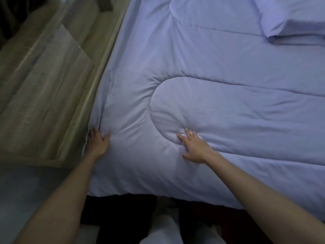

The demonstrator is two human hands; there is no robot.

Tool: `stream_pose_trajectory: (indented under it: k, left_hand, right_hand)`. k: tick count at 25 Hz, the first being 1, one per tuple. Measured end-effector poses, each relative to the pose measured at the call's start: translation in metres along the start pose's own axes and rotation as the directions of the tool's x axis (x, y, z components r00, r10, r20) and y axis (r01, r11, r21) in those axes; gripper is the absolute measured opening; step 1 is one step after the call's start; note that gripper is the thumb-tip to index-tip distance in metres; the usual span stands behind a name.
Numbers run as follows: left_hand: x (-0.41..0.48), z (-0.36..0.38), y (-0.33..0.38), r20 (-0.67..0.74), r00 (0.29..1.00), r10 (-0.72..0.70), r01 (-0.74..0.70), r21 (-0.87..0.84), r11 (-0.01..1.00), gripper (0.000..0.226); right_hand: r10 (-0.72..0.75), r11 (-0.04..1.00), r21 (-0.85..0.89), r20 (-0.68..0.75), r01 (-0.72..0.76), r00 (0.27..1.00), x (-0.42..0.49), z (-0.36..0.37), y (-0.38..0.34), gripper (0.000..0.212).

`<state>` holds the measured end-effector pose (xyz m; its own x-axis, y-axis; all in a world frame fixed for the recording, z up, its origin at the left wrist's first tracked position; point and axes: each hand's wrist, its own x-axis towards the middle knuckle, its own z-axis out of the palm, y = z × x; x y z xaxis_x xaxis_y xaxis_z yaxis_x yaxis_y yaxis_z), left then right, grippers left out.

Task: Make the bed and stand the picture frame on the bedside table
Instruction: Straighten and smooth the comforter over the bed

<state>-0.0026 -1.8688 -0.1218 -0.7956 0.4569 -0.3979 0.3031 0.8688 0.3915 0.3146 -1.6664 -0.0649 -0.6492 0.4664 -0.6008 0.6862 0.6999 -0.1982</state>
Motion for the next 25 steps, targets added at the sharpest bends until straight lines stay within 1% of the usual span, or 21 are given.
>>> stream_pose_trajectory:
  k: [2, 3, 6, 8, 10, 11, 13, 14, 15, 16, 17, 19, 20, 23, 25]
  left_hand:
    - [0.023, 0.01, -0.013, 0.109, 0.992, -0.059, 0.069, -0.093, 0.993, 0.073]
    - [0.032, 0.016, -0.016, 0.141, 0.987, -0.076, 0.096, -0.146, 0.985, 0.072]
    - [0.049, 0.022, -0.016, 0.166, 0.974, -0.155, 0.196, -0.275, 0.941, 0.069]
    - [0.047, 0.018, -0.007, 0.166, 0.961, -0.222, 0.262, -0.279, 0.924, 0.066]
    - [0.03, 0.014, 0.013, 0.088, 0.964, -0.251, 0.263, -0.175, 0.949, 0.057]
    - [0.014, 0.015, 0.028, 0.004, 0.974, -0.225, 0.224, -0.109, 0.968, 0.054]
    - [-0.028, 0.028, 0.062, -0.145, 0.984, -0.106, 0.106, -0.007, 0.994, 0.06]
    - [-0.05, 0.039, 0.078, -0.15, 0.988, -0.025, 0.034, 0.062, 0.997, 0.065]
    - [-0.071, 0.053, 0.09, -0.126, 0.988, 0.089, -0.07, 0.145, 0.987, 0.068]
    - [-0.09, 0.065, 0.102, -0.069, 0.974, 0.214, -0.195, 0.213, 0.957, 0.069]
    - [-0.104, 0.078, 0.109, -0.003, 0.945, 0.328, -0.315, 0.269, 0.91, 0.071]
    - [-0.124, 0.094, 0.127, 0.132, 0.875, 0.465, -0.482, 0.31, 0.819, 0.074]
    - [-0.131, 0.098, 0.139, 0.158, 0.838, 0.522, -0.544, 0.308, 0.78, 0.072]
    - [-0.137, 0.111, 0.189, 0.196, 0.688, 0.698, -0.722, 0.28, 0.633, 0.066]
    - [-0.129, 0.126, 0.218, 0.229, 0.584, 0.779, -0.807, 0.272, 0.525, 0.063]
  right_hand:
    - [-0.01, 1.0, 0.008, -0.008, 0.01, 1.0, 0.0, 0.003, 0.005, 0.081]
    - [-0.01, 1.0, 0.011, -0.02, 0.01, 1.0, -0.001, 0.005, 0.007, 0.081]
    - [0.003, 1.0, 0.009, -0.061, -0.003, 0.998, -0.003, 0.014, 0.007, 0.081]
    - [0.01, 1.0, -0.004, -0.065, -0.01, 0.998, -0.005, 0.018, 0.005, 0.082]
    - [0.01, 1.0, 0.013, -0.065, -0.009, 0.998, -0.007, 0.018, 0.005, 0.082]
    - [0.005, 1.0, 0.03, -0.069, -0.003, 0.998, -0.008, 0.015, 0.005, 0.081]
    - [0.001, 0.999, 0.052, -0.08, 0.004, 0.997, -0.015, 0.009, 0.008, 0.077]
    - [0.008, 0.998, 0.058, -0.092, -0.002, 0.996, -0.019, 0.007, 0.012, 0.075]
    - [0.023, 0.998, 0.064, -0.102, -0.016, 0.995, -0.025, 0.006, 0.016, 0.074]
    - [0.044, 0.997, 0.065, -0.107, -0.037, 0.993, -0.032, 0.005, 0.022, 0.072]
    - [0.068, 0.996, 0.063, -0.113, -0.061, 0.991, -0.038, 0.005, 0.03, 0.07]
    - [0.137, 0.989, 0.072, -0.144, -0.127, 0.98, -0.051, 0.007, 0.05, 0.067]
    - [0.185, 0.981, 0.087, -0.181, -0.172, 0.966, -0.057, 0.01, 0.063, 0.066]
    - [0.341, 0.939, 0.154, -0.298, -0.308, 0.892, -0.071, 0.026, 0.091, 0.072]
    - [0.341, 0.94, 0.119, -0.343, -0.32, 0.875, -0.073, 0.045, 0.098, 0.069]
